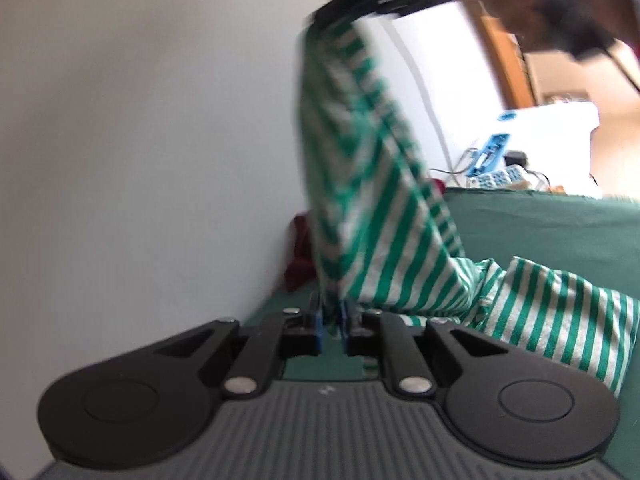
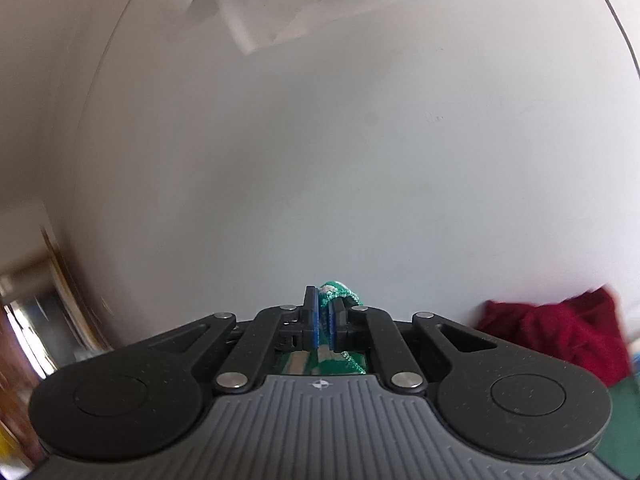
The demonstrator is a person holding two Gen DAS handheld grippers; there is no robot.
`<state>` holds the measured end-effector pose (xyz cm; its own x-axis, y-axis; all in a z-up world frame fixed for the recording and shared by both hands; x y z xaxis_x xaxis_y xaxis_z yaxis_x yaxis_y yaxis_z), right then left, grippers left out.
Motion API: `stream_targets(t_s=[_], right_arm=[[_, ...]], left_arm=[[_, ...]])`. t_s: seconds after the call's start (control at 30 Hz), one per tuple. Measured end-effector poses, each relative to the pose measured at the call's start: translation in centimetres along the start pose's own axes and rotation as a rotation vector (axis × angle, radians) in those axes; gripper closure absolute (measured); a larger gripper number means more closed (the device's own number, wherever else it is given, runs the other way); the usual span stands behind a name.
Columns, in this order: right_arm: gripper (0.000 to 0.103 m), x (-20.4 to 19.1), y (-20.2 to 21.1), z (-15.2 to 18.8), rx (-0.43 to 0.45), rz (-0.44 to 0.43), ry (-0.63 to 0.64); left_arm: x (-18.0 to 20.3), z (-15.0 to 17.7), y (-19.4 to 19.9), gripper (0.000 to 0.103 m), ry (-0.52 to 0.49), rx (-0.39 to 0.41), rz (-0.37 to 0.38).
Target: Fold clothes
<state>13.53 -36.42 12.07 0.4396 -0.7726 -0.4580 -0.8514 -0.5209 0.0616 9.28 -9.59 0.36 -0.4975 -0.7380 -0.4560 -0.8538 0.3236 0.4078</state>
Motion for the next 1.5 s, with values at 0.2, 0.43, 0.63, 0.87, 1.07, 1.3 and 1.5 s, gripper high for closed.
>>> stream_targets(t_s=[0.2, 0.43, 0.63, 0.87, 1.07, 1.3, 1.5], right_arm=[[0.098, -0.7, 2.8, 1.8, -0.050, -0.056, 0.014], [0.097, -1.2, 9.3, 6.6, -0.173, -0.120, 0.022], [0.097, -0.7, 12.3, 13.9, -0.367, -0.054, 0.048], [0.097, -0.4, 13.8, 20.3, -0.533, 0.017, 0.036], [0.096, -0.4, 13.9, 18.7, -0.499, 0.006, 0.094], [0.096, -1.0, 15.5, 18.8, -0.468, -0.023, 0.249], [0.097, -0.5, 16.4, 17.5, -0.416, 0.015, 0.258]], left_arm=[[0.9, 1.7, 2.7, 0.092, 0.098, 0.024, 0.020], [4.2, 5.8, 5.2, 0.091, 0.161, -0.055, 0.067], [7.2, 10.0, 6.4, 0.086, 0.204, -0.176, 0.098], [9.6, 12.0, 7.3, 0.078, 0.166, -0.288, 0.145], [11.0, 9.7, 6.7, 0.042, 0.155, -0.211, 0.144], [10.9, 10.4, 3.1, 0.098, 0.319, -0.299, 0.180], [10.0, 9.1, 6.6, 0.103, 0.377, -0.237, 0.205]])
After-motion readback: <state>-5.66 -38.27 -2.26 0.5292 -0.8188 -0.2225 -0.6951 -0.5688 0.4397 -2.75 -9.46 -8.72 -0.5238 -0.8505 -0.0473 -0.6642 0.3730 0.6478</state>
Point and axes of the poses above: each gripper's, at about its wrist camera, not at the fingertips, and y roughly against the way its jaws point, x to its right, z to its underside, the point moved 3 cm from there along -y, roughly the way its jaws point, and after that the axes turned 1 degree about x, right-handed, at the moved point
